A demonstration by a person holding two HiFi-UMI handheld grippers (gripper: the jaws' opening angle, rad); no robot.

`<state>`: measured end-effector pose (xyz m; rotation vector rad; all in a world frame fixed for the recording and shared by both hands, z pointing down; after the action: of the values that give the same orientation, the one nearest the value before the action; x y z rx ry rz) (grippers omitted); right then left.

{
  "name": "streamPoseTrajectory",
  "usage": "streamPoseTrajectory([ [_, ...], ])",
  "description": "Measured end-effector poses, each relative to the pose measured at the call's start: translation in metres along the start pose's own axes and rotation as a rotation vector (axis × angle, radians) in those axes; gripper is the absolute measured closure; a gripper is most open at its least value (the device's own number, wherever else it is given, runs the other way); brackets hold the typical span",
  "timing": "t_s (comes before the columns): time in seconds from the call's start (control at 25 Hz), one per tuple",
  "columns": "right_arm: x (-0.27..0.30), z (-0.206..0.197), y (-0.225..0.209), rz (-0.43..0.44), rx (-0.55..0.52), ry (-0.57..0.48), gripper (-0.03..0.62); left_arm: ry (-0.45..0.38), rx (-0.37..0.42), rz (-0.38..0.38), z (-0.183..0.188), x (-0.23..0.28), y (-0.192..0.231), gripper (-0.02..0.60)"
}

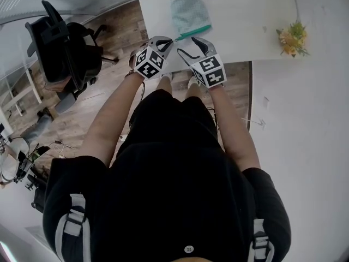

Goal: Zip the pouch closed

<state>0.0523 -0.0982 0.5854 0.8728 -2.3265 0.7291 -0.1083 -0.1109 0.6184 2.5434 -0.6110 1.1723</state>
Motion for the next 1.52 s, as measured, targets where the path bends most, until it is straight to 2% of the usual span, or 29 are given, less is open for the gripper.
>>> streamPoseTrajectory([
  [0.24, 0.003, -0.006, 0.001, -0.02, -0.015, 0.065, 0.323, -0.039, 0.003, -0.01, 0.019, -0.011, -0.008, 0.569],
  [0.68, 0.012, -0.006, 0.001, -0.03, -0.003, 0.105, 0.417, -0.061, 0.004, -0.012, 0.03, -0.016, -0.011, 0.571],
  [0.92, 0.015, -0.007, 0.0, -0.037, -0.002, 0.125, 0.483, -0.067, 0.003, -0.008, 0.03, -0.018, -0.01, 0.571],
  [1.08, 0.017, -0.007, 0.0, -0.033, 0.001, 0.124, 0.57, -0.062, 0.003, -0.007, 0.028, -0.017, -0.012, 0.571],
  [1.52, 0.027, -0.011, 0.004, -0.014, 0.023, 0.152, 0.58, -0.037, 0.044, 0.006, 0.015, -0.017, -0.012, 0.571],
])
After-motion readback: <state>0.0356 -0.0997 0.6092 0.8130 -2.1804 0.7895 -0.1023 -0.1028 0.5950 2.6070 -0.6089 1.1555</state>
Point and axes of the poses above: the fingertips, and each gripper's own axes: x forward along the fingers, y to its left, z out of its top, the point moved 10 cm from there along -x, backward along the fingers, and after that the axes turned 1 degree about -z, right-handed, at the moved point
